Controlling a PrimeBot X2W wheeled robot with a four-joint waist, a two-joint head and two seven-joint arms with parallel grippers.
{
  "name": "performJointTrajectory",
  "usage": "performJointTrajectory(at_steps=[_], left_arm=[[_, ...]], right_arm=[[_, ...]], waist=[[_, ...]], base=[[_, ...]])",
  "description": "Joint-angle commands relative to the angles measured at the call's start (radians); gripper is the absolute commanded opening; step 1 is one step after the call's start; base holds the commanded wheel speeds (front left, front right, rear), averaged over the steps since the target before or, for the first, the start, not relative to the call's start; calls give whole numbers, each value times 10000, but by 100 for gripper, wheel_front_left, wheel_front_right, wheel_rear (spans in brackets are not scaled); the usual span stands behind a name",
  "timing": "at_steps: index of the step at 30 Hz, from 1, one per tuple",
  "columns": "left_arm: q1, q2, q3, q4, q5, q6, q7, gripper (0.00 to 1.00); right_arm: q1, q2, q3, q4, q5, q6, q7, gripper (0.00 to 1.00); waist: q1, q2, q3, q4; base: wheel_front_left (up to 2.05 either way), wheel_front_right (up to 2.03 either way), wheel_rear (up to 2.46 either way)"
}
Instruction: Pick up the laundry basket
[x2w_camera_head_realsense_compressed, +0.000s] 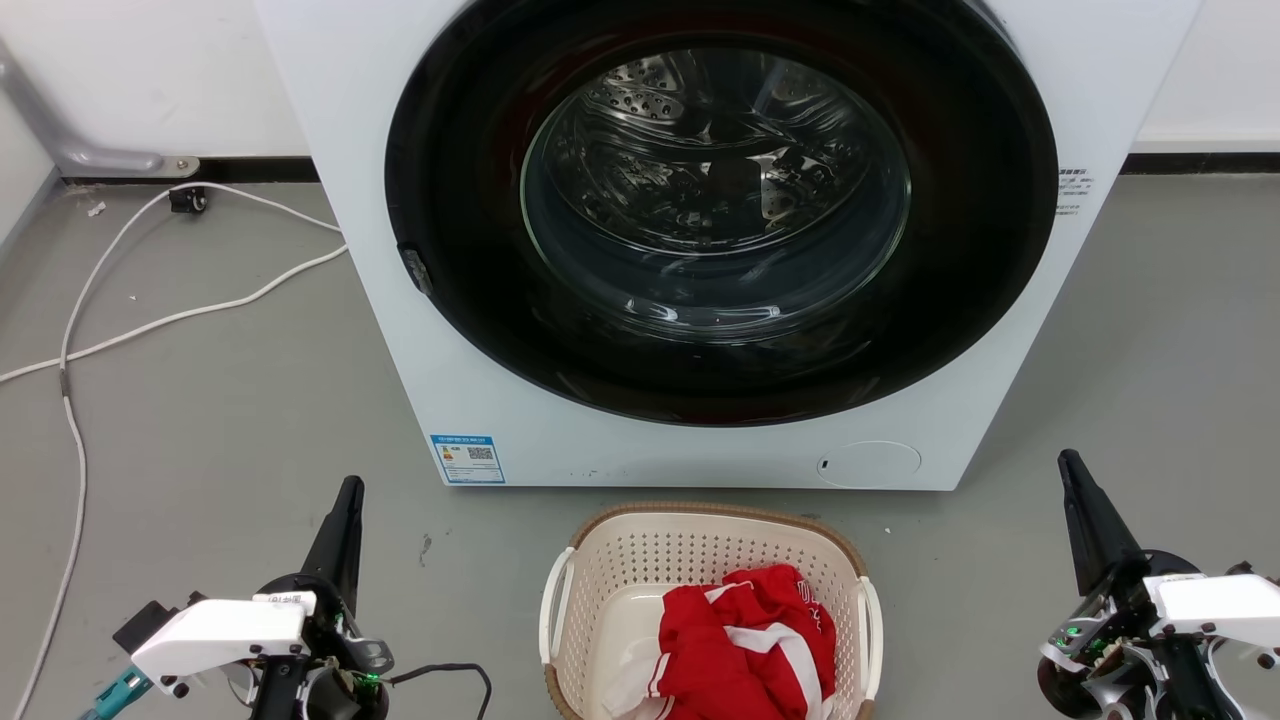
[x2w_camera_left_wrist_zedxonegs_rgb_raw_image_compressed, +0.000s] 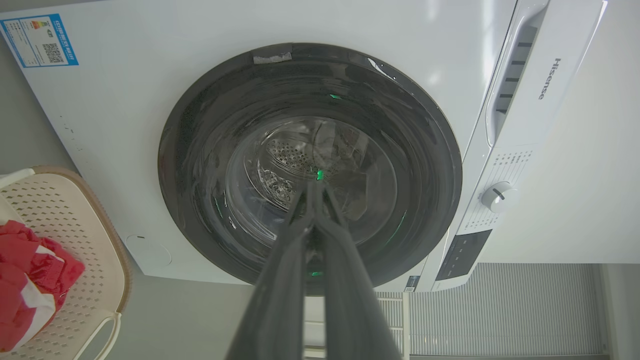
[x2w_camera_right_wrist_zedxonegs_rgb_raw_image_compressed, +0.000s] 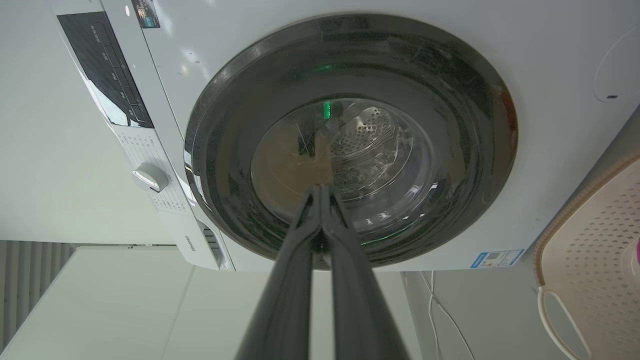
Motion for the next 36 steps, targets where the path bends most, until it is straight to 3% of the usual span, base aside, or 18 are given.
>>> performJointTrajectory(at_steps=[1,10,11,24,32,36], left_arm=[[-82,-14,46,5,27,0,3,0],[-82,-18,53,5,30,0,11,0],[-1,-8,6,0,10,0,2,100],[-23,-18,-482,-288,228,0,-588,100],[-69,-21,-509,-820,1763,0,-992,100],[-91,-23,-556,-1125,2825,0,-1199,100]], right_arm=[[-122,46,-13,11,-46,2,29,0],[-123,51,-19,12,-54,2,37,0],[0,6,-8,2,-2,0,2,100],[160,14,305,-319,-282,0,-590,100],[231,20,348,-704,-2204,0,-990,100],[271,23,376,-954,-3882,0,-1199,100]], waist=[[0,0,0,0],[0,0,0,0],[0,0,0,0],[0,0,10,4],[0,0,18,9],[0,0,18,10]], base=[[0,0,0],[0,0,0],[0,0,0],[0,0,0],[0,0,0],[0,0,0]])
